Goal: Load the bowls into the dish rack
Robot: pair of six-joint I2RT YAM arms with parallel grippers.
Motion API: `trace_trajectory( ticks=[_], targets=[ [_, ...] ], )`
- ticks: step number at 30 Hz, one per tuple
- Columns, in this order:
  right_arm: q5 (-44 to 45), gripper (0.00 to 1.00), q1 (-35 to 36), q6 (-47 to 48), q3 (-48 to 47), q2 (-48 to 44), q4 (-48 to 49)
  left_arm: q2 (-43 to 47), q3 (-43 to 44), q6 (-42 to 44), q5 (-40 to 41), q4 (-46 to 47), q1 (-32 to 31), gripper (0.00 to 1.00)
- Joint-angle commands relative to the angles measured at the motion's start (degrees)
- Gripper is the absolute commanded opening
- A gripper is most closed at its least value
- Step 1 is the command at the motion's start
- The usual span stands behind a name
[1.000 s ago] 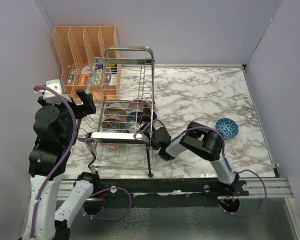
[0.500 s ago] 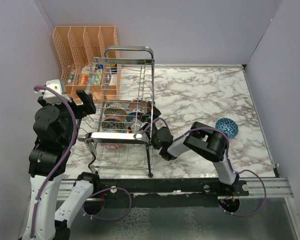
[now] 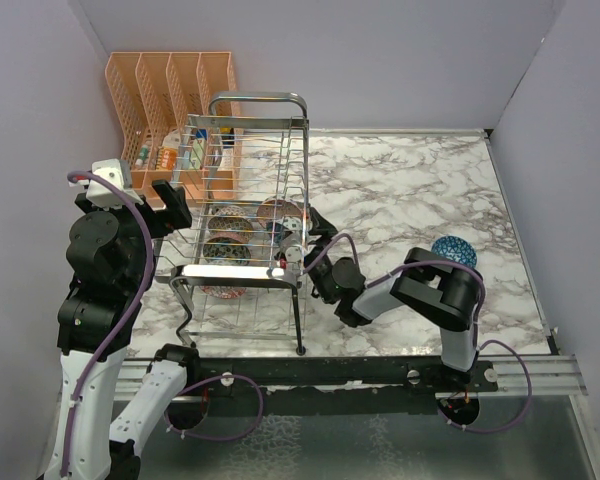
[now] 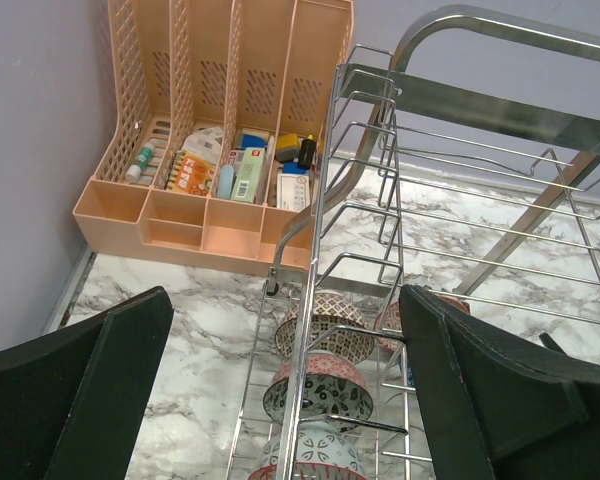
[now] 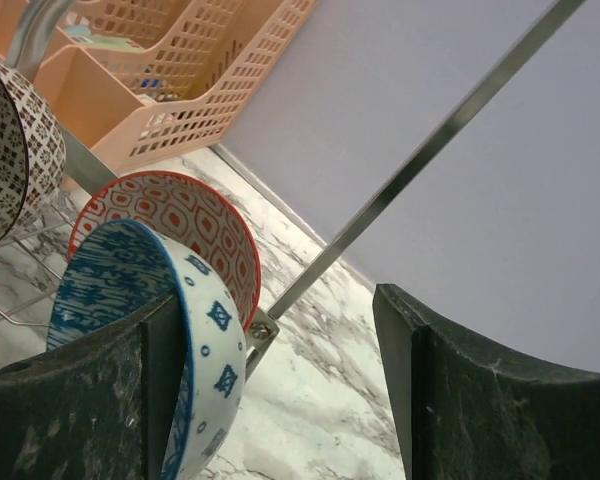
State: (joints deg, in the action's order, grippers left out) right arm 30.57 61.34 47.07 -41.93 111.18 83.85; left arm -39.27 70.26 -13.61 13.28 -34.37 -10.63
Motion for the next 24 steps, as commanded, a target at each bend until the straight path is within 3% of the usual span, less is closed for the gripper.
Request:
trace_trajectory(
  ticks=[1, 12, 20, 24],
  targets=[
    [-1.4, 0.72, 0.4, -6.3, 0.6, -2.5, 3.7, 0.8, -0.6, 0.3, 0.9, -0.3, -0.1, 0.99],
    [-4.2, 0.72, 0.6, -7.8, -3.5, 0.1, 1.6, 1.1, -0.7, 0.8, 1.9, -0.7, -0.1, 0.99],
    [-9.8, 0.72, 0.9, -14.5, -5.5, -1.3, -5.9, 1.1, -1.2, 1.2, 2.2, -0.4, -0.1, 0.99],
    [-8.4, 0.72, 1.0, -16.2, -5.7, -1.5, -6.3, 1.3, -1.2, 1.3, 2.3, -0.4, 0.0, 0.99]
  ],
)
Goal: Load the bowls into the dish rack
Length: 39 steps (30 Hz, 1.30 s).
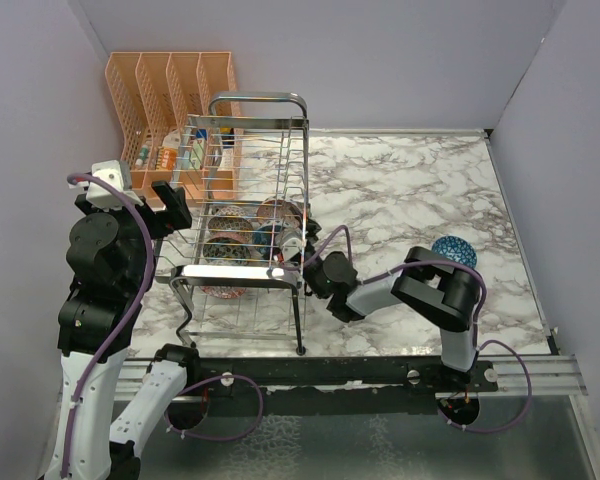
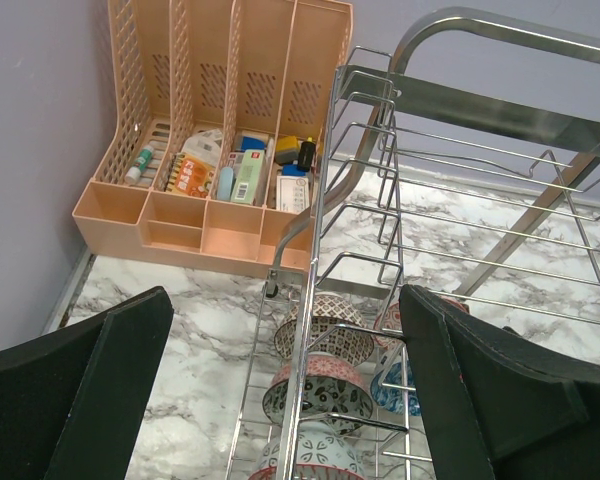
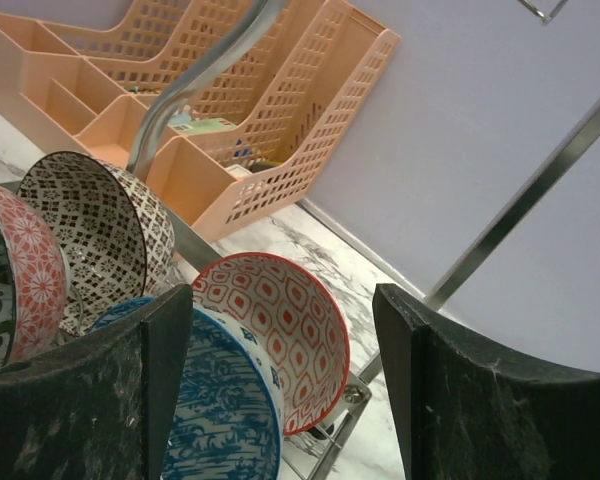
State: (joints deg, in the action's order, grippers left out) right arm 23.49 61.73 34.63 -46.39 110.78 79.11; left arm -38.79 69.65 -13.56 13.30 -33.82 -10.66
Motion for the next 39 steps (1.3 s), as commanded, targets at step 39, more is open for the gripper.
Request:
trace_trajectory(
  ticks=[39],
  targets=[
    [12.7, 0.78, -25.3, -83.2, -1.5, -45.4, -122.2, 0.6, -1.9, 0.4, -2.1, -0.2, -0.2, 0.99]
  ],
)
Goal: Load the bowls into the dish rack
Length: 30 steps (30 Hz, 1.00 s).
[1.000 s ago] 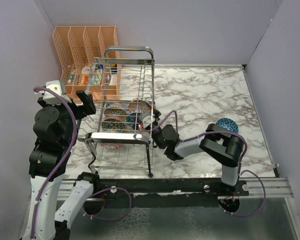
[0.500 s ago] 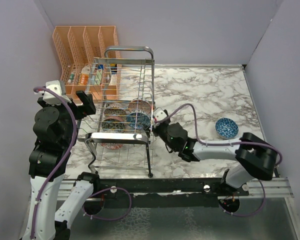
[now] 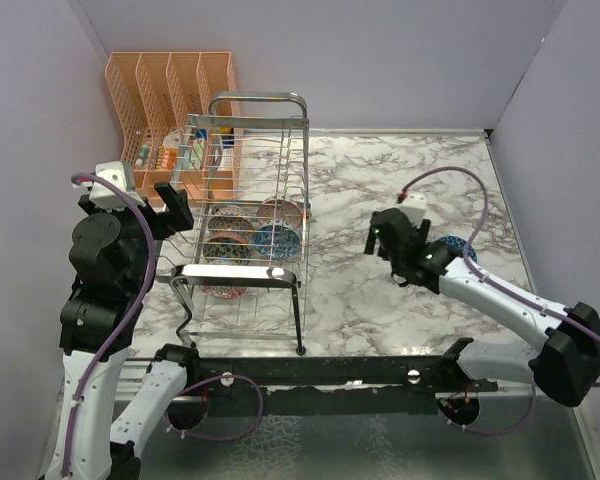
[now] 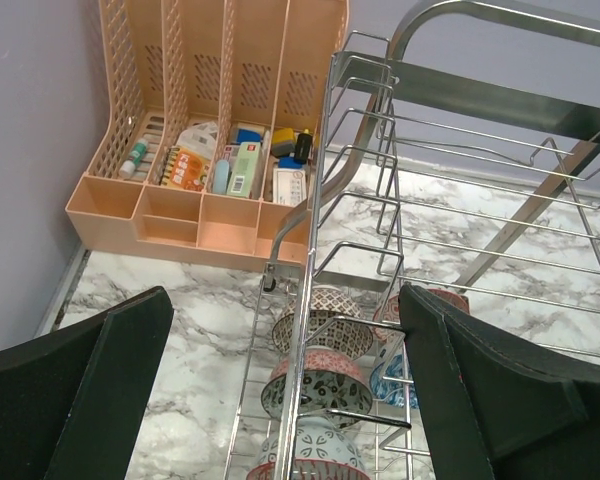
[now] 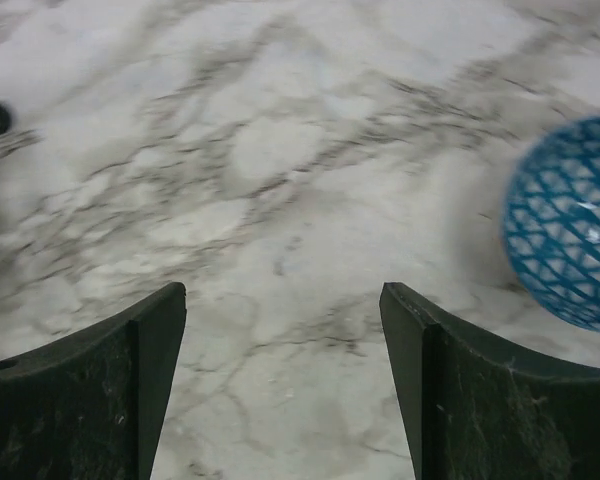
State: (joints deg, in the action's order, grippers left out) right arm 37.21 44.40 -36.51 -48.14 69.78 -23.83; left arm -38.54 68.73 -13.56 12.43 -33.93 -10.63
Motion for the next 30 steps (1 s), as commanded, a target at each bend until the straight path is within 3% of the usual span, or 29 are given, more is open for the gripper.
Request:
trace_trajectory(
  ticks=[1, 12, 16, 20, 24, 30],
  targets=[
    [-1.6, 0.78, -10.3, -11.8, 0.3, -5.5, -19.5, 0.3, -1.1, 0.4, -1.4, 0.0, -0.2, 0.99],
    [-2.4, 0.75, -31.7, -10.8, -2.2, -14.7, -23.5, 0.7, -3.1, -0.4, -2.3, 1.1, -1.4, 0.99],
    [-7.5, 0.72, -40.4, -10.5, -1.1, -16.1, -22.3, 0.1, -3.6, -1.5, -4.0, 1.3, -2.7, 0.99],
    [-12.0, 0.71, -44.0, -11.2, 2.6, -16.2, -18.8, -0.4, -4.0, -1.2, -3.6, 1.9, -3.6, 0.99],
    [-17.3, 0.69, -47.7, -12.0, 7.0, -13.8, -14.4, -1.0, -4.2, -1.1, -3.7, 2.0, -3.9, 0.99],
    [-30.0, 0.6, -58.5, -11.9, 14.2, -7.6, -7.5, -1.2, -3.1, -0.1, -2.2, 0.9, -3.9, 0.99]
  ],
)
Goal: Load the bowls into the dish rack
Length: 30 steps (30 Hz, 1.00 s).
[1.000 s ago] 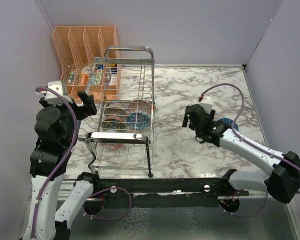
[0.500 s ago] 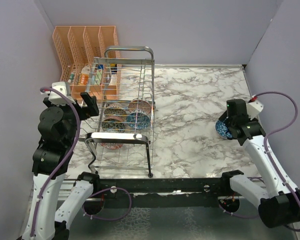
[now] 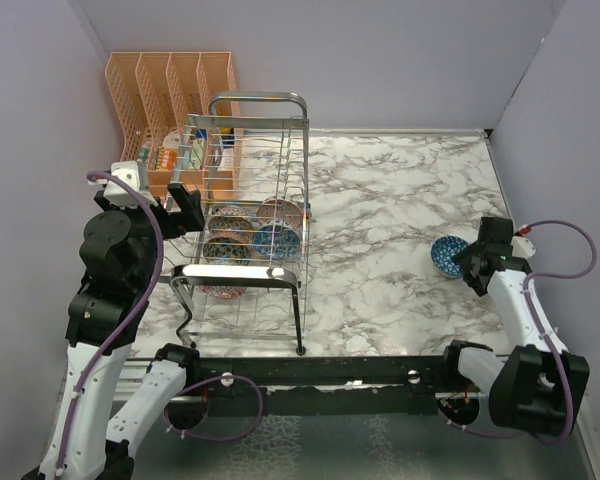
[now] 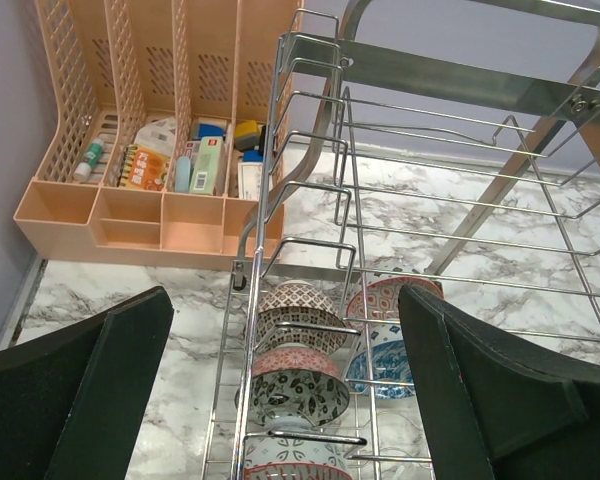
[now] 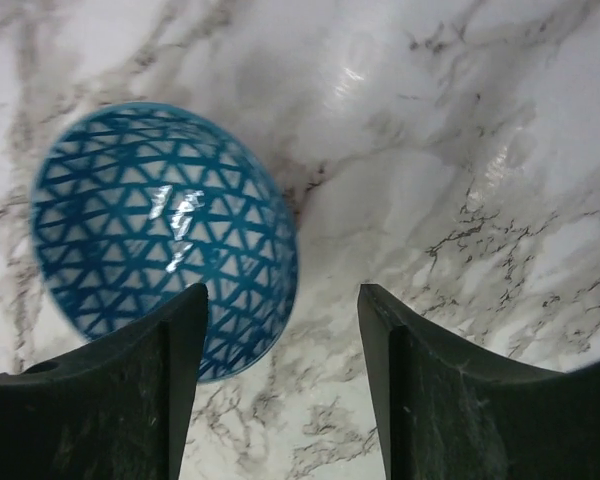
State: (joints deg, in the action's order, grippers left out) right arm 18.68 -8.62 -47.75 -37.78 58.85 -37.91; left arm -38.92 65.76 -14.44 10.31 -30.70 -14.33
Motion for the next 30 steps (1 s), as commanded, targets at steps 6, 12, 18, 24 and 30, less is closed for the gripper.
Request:
trace_trajectory(
  ticks=[6, 12, 18, 24, 30],
  targets=[
    [-14.0, 0.55, -7.3, -0.9, 6.8, 6.1, 12.1, -1.0, 0.3, 0.9, 0.8, -2.7, -0.3, 0.99],
    [-9.0, 0.37, -7.3, 2.0, 6.5, 3.0, 14.2, -1.8, 0.2, 1.0, 0.9, -2.4, -0.3, 0.99],
    [-8.9, 0.07, -7.3, 5.6, 7.6, 0.6, 16.6, -2.1, -0.5, 1.0, 0.8, -2.0, -0.3, 0.99],
    [-14.7, 0.01, -7.2, 7.9, 11.5, 0.6, 23.5, -1.8, -0.6, 1.1, 1.0, -2.6, -0.3, 0.99],
    [-25.7, 0.01, -6.2, 13.3, 12.4, -1.7, 33.5, -1.6, -0.5, 0.6, 0.7, -2.5, -0.2, 0.99]
  ],
)
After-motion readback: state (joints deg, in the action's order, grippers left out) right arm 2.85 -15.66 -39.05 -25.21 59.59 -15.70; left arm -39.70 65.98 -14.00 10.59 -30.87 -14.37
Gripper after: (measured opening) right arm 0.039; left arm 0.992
